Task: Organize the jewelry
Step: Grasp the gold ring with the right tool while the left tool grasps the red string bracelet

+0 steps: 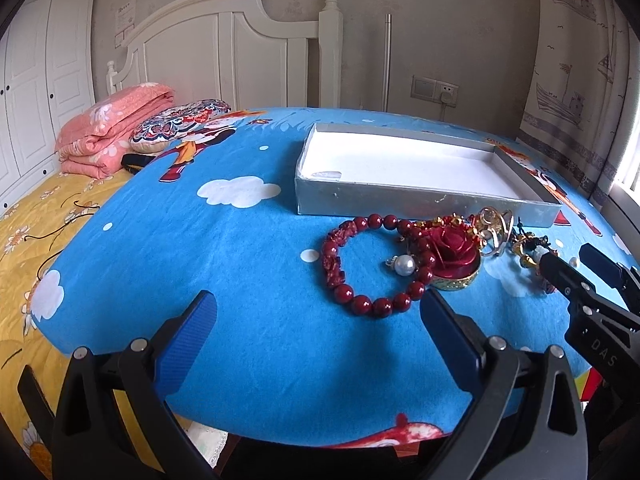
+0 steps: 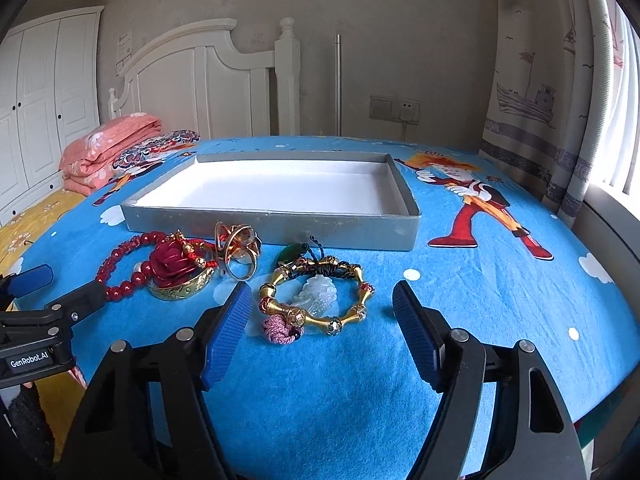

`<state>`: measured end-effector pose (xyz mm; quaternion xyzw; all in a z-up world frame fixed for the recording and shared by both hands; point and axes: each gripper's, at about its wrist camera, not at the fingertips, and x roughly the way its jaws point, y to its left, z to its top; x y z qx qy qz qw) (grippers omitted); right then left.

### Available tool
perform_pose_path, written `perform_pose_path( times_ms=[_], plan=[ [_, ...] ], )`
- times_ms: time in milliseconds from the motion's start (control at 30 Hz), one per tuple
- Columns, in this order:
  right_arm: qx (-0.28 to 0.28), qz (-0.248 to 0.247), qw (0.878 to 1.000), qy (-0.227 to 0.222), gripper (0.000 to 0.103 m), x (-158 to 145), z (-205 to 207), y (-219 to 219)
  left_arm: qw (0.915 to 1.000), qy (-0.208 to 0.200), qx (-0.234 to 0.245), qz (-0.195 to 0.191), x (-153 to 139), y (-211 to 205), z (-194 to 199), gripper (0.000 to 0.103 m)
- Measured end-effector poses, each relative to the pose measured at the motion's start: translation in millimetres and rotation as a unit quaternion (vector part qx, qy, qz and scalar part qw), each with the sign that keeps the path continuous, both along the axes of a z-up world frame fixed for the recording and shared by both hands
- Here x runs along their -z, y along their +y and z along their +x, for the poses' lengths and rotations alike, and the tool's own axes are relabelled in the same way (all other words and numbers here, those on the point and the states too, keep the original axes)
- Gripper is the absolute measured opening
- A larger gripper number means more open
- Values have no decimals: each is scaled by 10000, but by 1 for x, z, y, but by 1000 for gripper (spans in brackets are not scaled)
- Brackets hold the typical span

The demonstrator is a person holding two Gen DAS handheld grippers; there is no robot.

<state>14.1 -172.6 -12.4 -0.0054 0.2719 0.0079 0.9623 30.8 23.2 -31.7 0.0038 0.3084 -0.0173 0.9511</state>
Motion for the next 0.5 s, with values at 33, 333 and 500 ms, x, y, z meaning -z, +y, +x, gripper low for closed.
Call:
perform_pose_path(
  times_ms=[33,333,500],
  plan=[
    [-41,17,10000,-8,64,-1,2,2,10000,-82,12,33,-1,-2,1,98],
    [-409,144,9990,-103,53,-9,19,26,9992,-323,-58,219,-5,-9,13,93],
    [-493,94,9987,-40,45,-7,29,40,9993,-284,57,223,-3,-5,16,86]
  ],
)
